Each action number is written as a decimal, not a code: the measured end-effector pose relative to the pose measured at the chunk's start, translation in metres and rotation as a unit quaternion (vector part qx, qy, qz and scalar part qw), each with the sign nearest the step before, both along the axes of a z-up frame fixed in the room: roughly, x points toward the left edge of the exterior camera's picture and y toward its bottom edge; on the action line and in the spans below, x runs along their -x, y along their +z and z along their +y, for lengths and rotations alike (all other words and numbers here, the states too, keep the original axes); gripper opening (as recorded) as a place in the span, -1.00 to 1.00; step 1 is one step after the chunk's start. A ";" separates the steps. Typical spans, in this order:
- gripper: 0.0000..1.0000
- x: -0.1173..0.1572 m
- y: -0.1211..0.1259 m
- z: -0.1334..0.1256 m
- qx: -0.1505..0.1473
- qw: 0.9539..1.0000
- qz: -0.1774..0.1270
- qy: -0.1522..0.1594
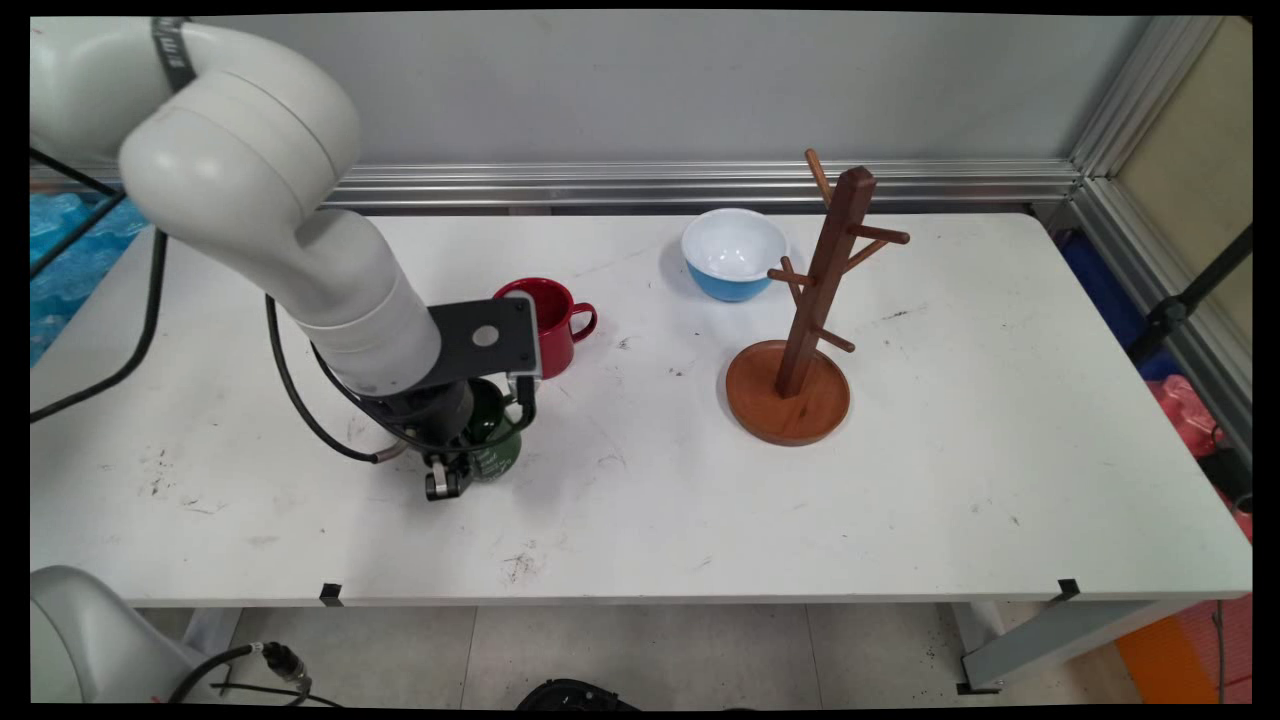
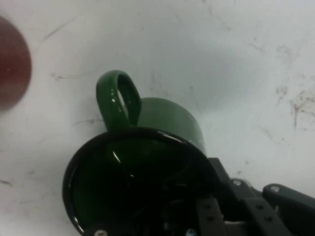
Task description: Place the picked object on the table
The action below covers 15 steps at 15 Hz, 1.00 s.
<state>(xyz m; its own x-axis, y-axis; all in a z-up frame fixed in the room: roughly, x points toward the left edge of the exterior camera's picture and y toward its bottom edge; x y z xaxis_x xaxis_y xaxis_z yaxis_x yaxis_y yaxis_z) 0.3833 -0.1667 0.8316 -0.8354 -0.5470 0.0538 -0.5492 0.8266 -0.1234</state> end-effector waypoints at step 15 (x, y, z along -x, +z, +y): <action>-1.00 0.019 -0.011 -0.007 -0.037 0.999 0.007 0.024</action>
